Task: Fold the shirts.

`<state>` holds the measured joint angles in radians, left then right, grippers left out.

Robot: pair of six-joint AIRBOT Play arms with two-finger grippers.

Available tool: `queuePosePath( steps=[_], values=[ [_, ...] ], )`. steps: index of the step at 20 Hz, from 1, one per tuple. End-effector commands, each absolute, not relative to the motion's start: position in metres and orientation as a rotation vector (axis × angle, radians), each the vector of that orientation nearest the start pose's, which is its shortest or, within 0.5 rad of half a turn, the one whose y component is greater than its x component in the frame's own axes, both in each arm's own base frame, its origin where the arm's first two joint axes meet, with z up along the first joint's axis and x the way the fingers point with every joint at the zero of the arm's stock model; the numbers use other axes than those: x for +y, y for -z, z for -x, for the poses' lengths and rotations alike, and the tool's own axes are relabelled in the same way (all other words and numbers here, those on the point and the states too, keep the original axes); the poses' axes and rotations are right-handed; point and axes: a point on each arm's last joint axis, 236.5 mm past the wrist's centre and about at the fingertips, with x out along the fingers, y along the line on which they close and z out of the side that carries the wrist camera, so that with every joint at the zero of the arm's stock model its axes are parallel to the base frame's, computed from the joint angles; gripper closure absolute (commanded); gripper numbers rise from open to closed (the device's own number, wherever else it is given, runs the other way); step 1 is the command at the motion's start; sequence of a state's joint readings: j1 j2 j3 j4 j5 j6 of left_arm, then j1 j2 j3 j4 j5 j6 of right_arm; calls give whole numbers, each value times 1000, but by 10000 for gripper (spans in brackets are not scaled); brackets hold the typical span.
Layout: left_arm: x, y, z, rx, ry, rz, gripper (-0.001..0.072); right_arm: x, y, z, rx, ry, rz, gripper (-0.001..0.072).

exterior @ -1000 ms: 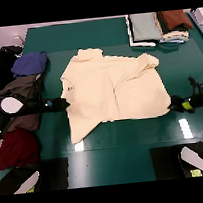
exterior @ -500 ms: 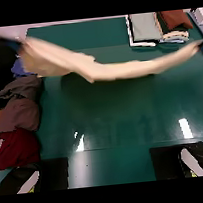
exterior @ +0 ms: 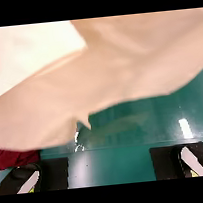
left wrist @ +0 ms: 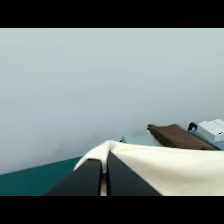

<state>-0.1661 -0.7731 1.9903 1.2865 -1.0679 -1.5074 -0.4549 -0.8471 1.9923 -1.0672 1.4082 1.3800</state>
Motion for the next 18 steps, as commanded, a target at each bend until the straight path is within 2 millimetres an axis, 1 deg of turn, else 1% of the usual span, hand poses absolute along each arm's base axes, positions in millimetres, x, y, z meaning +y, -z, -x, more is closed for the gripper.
queuePosePath(
  steps=[1,2,3,4,5,6,8,9,10,11,12,13,14,15,16,17,18],
  values=[
    [-70,-493,-272,72,268,50,684,-2,-434,-287,343,-106,-54,699],
    [-72,-460,-301,170,250,54,684,0,-406,-305,428,-140,-81,699],
    [-77,-419,-331,279,246,57,684,3,-372,-325,522,-180,-113,699],
    [-82,-377,-357,386,243,61,684,5,-334,-344,625,-202,-140,699],
    [-87,-327,-381,506,236,74,684,3,-296,-360,725,-202,-150,699],
    [-92,-282,-399,610,231,92,684,0,-253,-373,838,-189,-150,699],
    [-101,-198,-433,764,223,107,684,-4,-174,-395,1022,-165,-133,698],
    [-103,-161,-450,815,212,110,684,-5,-141,-405,1084,-158,-129,698],
    [-105,-130,-465,853,204,107,684,-4,-110,-418,1128,-155,-132,698],
    [-107,-102,-482,879,199,101,683,-3,-86,-432,1152,-154,-141,698],
    [-108,-80,-496,891,192,105,684,-6,-64,-446,1171,-147,-151,698],
    [-110,-64,-509,899,188,102,684,-8,-50,-459,1184,-145,-159,698],
    [-111,-56,-521,896,188,99,683,-9,-41,-474,1189,-148,-167,699],
    [-113,-55,-533,885,194,88,683,-10,-37,-486,1186,-148,-167,699],
    [-115,-59,-542,869,207,66,683,-12,-38,-498,1177,-150,-163,698],
    [-116,-68,-547,854,217,49,684,-13,-44,-506,1161,-152,-158,698],
    [-116,-77,-548,848,223,41,683,-13,-52,-511,1149,-155,-152,698]
  ],
)
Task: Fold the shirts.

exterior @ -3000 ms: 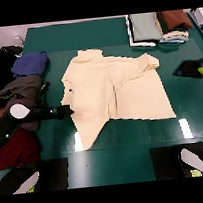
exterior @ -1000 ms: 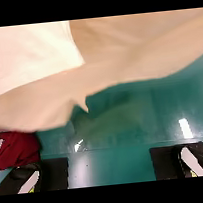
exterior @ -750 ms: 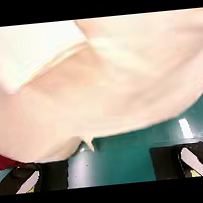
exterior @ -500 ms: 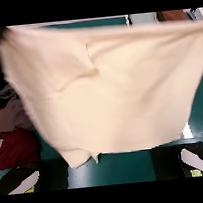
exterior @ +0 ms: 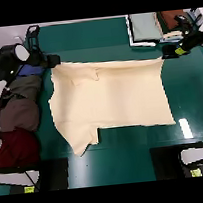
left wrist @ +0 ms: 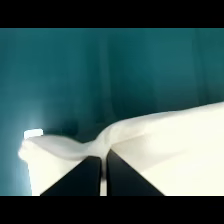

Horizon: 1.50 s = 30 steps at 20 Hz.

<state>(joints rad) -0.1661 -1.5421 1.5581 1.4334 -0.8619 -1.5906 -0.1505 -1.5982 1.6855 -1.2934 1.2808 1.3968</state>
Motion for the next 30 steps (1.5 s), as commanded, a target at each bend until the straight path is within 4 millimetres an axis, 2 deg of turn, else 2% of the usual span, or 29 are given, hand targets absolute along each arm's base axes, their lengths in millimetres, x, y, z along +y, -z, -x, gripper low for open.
queuePosePath(
  steps=[1,2,3,5,9,12,13,14,15,17,19,21,23,26,28,30],
  values=[
    [-117,-82,-543,869,235,22,683,-13,-59,-511,1144,-162,-141,698],
    [-116,-82,-534,911,252,-8,683,-12,-64,-505,1161,-177,-125,698],
    [-115,-74,-520,984,259,-23,683,-12,-64,-496,1191,-188,-111,698],
    [-112,-47,-490,1133,265,-34,683,-10,-57,-474,1238,-189,-118,698],
    [-106,14,-453,1301,238,-7,683,-5,-16,-436,1311,-177,-152,698],
    [-103,41,-435,1366,224,-1,680,0,6,-421,1330,-171,-183,695],
    [-102,42,-431,1381,226,-4,508,1,8,-419,1332,-175,-201,587],
    [-102,41,-427,1396,228,-6,191,-1,5,-421,1323,-172,-218,348],
    [-101,36,-422,1405,229,-10,169,0,-1,-423,1314,-180,-244,332],
    [-97,13,-414,1387,230,-25,169,10,-27,-422,1295,-256,-328,333],
    [-85,-12,-401,1342,211,-59,169,23,-53,-407,1255,-344,-386,333],
    [-66,-20,-370,1338,158,1,168,31,-68,-384,1223,-373,-404,333],
    [-52,-11,-329,1368,104,117,168,34,-74,-363,1199,-362,-398,333],
    [-53,20,-264,1428,93,253,168,40,-80,-342,1156,-349,-390,333],
    [-62,44,-229,1483,106,305,168,42,-82,-338,1115,-336,-381,333],
    [-84,59,-208,1516,150,415,168,43,-86,-333,1103,-335,-375,333]
  ],
)
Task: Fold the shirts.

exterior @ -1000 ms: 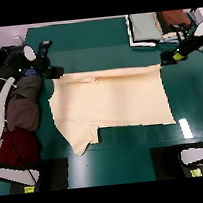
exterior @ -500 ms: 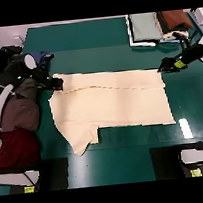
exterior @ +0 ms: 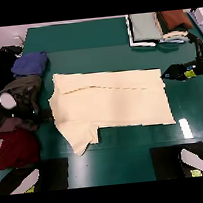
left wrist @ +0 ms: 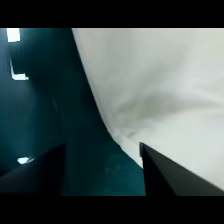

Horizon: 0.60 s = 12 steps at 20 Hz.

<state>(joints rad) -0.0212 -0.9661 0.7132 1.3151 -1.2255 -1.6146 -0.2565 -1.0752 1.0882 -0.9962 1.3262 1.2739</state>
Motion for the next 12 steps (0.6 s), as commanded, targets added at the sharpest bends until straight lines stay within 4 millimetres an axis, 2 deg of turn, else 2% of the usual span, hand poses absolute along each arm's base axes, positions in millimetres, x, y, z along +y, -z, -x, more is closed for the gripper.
queuePosePath(
  steps=[1,5,8,9,10,12],
  values=[
    [-93,65,-204,1519,179,452,168,44,-89,-333,1094,-337,-373,333],
    [-120,79,-207,1455,238,598,168,44,-94,-331,1081,-335,-369,333],
    [-134,76,-215,1395,284,670,170,44,-94,-330,1082,-337,-370,333],
    [-138,75,-216,1388,300,659,283,45,-94,-330,1085,-338,-369,333],
    [-142,75,-214,1389,316,641,433,44,-93,-328,1093,-337,-366,333],
    [-148,70,-211,1404,349,623,685,37,-88,-318,1137,-329,-377,333]
  ],
)
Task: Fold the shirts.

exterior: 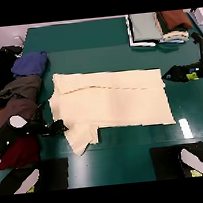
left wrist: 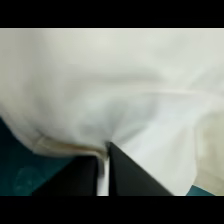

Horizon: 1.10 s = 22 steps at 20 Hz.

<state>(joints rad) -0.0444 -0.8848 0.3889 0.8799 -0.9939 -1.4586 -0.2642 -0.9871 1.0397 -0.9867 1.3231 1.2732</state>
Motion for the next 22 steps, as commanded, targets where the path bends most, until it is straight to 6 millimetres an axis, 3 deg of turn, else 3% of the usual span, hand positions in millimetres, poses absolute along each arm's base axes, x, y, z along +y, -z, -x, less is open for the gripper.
queuePosePath(
  steps=[1,3,6,7,9,10,12,15,16,17,19,21,22],
  values=[
    [-149,65,-209,1417,370,605,684,28,-82,-310,1169,-307,-393,333],
    [-143,55,-212,1421,396,517,685,-3,-51,-282,1270,-195,-412,334],
    [-134,39,-229,1374,397,433,685,-54,16,-210,1477,54,-478,297],
    [-134,34,-234,1355,405,425,685,-59,36,-186,1535,102,-541,156],
    [-134,32,-238,1341,403,423,685,-52,63,-161,1592,135,-724,144],
    [-133,32,-238,1341,402,417,685,-44,72,-155,1610,131,-809,193],
    [-133,32,-238,1340,406,412,685,-31,85,-154,1621,112,-907,210],
    [-132,33,-239,1336,402,409,684,-17,93,-170,1613,65,-907,240],
    [-132,33,-239,1334,401,407,684,-13,92,-178,1606,40,-878,331],
    [-130,34,-238,1340,398,395,684,-9,90,-186,1598,16,-840,368],
    [-125,39,-230,1376,395,356,685,-4,80,-200,1585,-35,-718,579],
    [-125,38,-217,1416,413,345,686,-1,64,-212,1552,-75,-578,697],
    [-126,31,-212,1411,427,338,686,0,54,-213,1544,-90,-509,697]
  ],
)
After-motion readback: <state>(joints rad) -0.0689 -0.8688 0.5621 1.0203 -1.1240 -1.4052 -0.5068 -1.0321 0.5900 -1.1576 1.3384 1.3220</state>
